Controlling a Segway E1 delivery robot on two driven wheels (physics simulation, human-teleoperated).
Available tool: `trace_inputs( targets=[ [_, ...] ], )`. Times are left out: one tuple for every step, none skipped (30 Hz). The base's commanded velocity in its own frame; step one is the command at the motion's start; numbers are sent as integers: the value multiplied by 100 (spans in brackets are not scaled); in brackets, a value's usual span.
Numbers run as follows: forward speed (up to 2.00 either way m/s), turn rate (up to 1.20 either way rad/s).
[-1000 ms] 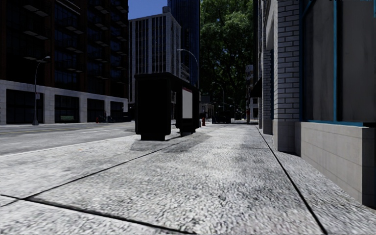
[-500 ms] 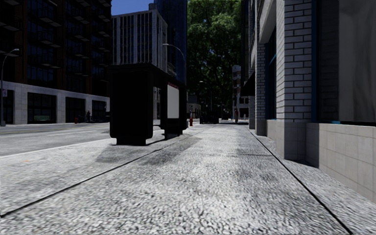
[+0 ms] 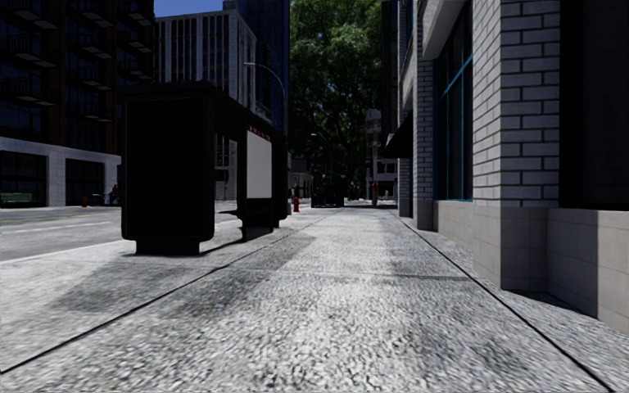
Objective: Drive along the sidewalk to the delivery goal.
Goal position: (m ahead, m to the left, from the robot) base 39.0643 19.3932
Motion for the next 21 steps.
trace_inputs(
  targets=[
    [200,-29],
    [200,-29],
    [200,-29],
    [200,-29],
    [200,-29],
    [200,-29],
    [200,-29],
    [200,-29],
    [200,-27],
    [200,-21],
    [200,-21],
    [200,-18],
    [200,-17],
    [200,-17],
    [200,-17],
    [200,-17],
    [200,-17],
    [200,-18],
    [200,-24],
    [200,-40],
    [200,-40]
  ],
)
